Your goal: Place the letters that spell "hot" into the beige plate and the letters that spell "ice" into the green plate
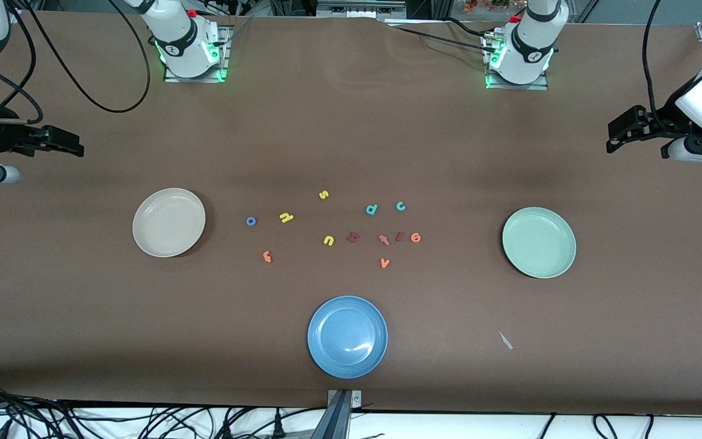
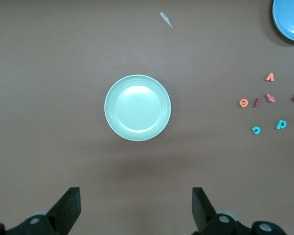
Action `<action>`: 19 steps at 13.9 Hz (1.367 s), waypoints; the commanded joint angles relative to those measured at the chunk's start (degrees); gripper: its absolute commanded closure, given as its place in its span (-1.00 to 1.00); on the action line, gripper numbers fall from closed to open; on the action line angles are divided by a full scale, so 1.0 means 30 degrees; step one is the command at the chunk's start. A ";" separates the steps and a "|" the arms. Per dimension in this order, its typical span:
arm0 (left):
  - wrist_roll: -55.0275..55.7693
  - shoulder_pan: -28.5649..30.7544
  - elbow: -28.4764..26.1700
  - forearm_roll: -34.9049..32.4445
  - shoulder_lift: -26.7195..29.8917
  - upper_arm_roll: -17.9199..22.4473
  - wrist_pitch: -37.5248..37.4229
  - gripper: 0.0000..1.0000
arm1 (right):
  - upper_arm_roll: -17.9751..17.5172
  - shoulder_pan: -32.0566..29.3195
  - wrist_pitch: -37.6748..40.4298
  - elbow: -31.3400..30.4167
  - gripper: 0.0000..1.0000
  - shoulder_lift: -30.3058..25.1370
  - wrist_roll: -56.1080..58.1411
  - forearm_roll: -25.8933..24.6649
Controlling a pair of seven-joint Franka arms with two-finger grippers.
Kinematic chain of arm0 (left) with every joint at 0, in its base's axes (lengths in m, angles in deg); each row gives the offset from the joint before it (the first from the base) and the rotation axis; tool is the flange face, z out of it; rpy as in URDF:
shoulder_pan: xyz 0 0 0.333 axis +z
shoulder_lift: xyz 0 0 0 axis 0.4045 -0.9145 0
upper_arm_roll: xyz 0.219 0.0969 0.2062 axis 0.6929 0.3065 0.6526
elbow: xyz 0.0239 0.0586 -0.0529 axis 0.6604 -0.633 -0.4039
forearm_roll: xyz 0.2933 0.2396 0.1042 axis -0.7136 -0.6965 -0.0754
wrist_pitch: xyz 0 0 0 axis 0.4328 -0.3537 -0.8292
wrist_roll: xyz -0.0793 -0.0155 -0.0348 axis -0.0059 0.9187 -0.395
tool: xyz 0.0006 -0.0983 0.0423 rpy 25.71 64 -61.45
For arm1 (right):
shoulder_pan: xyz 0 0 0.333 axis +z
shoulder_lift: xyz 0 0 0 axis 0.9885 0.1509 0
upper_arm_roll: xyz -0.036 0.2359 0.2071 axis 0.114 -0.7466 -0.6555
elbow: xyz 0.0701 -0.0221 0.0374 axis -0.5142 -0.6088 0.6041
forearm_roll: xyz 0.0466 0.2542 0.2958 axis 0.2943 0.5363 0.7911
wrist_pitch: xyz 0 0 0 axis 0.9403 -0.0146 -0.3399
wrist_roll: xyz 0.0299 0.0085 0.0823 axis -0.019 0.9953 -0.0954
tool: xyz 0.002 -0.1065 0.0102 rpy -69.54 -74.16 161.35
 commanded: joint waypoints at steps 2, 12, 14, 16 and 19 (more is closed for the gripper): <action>-0.0180 0.0135 0.0599 0.0281 -0.0260 -0.0031 -0.0427 -1.00 | -0.0023 -0.0119 0.0408 0.0543 -1.00 0.0235 -0.0124 0.0357; -0.0180 0.0135 0.0599 0.0281 -0.0260 -0.0031 -0.0427 -1.00 | -0.0023 -0.0090 0.0437 0.0543 -1.00 0.0235 -0.0329 0.0386; -0.0180 0.0135 0.0599 0.0281 -0.0231 -0.0031 -0.0427 -1.00 | -0.0023 -0.0061 0.0437 0.0543 -1.00 0.0235 -0.0329 0.0386; -0.0209 0.0135 0.0599 0.0281 -0.0231 -0.0031 -0.0427 -1.00 | -0.0023 -0.0060 0.0437 0.0514 -1.00 0.0235 -0.0300 0.0386; -0.0209 0.0135 0.0599 0.0281 -0.0231 -0.0031 -0.0427 -1.00 | -0.0023 -0.0060 0.0437 0.0514 -1.00 0.0235 -0.0358 0.0386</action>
